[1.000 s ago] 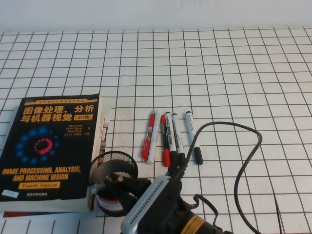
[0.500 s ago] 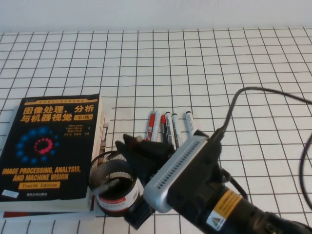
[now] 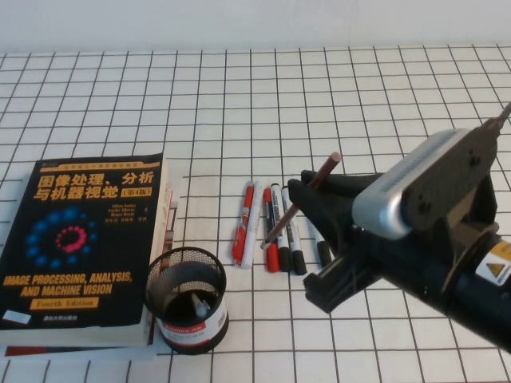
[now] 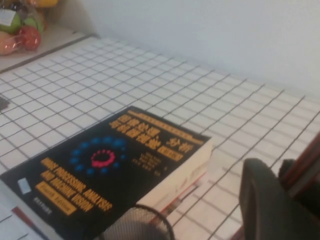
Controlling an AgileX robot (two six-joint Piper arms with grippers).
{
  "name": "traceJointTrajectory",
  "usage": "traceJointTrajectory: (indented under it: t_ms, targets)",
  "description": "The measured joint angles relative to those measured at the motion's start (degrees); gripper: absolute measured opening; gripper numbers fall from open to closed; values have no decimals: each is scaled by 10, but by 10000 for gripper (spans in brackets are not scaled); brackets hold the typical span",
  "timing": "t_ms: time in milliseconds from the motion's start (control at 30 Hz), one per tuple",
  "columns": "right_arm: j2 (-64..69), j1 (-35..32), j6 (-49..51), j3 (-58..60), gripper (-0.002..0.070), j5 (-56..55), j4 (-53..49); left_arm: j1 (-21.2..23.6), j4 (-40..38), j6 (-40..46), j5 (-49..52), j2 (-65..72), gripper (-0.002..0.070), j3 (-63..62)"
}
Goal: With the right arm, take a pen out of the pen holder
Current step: 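Take a marker out of the pen holder and lay it on the table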
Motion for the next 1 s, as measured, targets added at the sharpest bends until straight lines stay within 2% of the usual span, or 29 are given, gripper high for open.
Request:
traceJointTrajectory:
  t_ms: [100,267,400,533,700,1000]
  targets:
    - [-5,-60,55,-17,34,104,-12,0,0,0,0,0,-4,0]
    - [9,-157,210,-68,34,326,-67,0,0,0,0,0,-4,0]
    - [41,-210,252,-123,34,468,-84,0,0,0,0,0,-4,0]
    - [92,-231,290,-192,34,582,-116,0,0,0,0,0,-4,0]
    - [180,-242,366,-290,34,713,-221,0,0,0,0,0,-4,0]
    - [345,-281,391,-485,34,819,-282,0,0,0,0,0,-4,0]
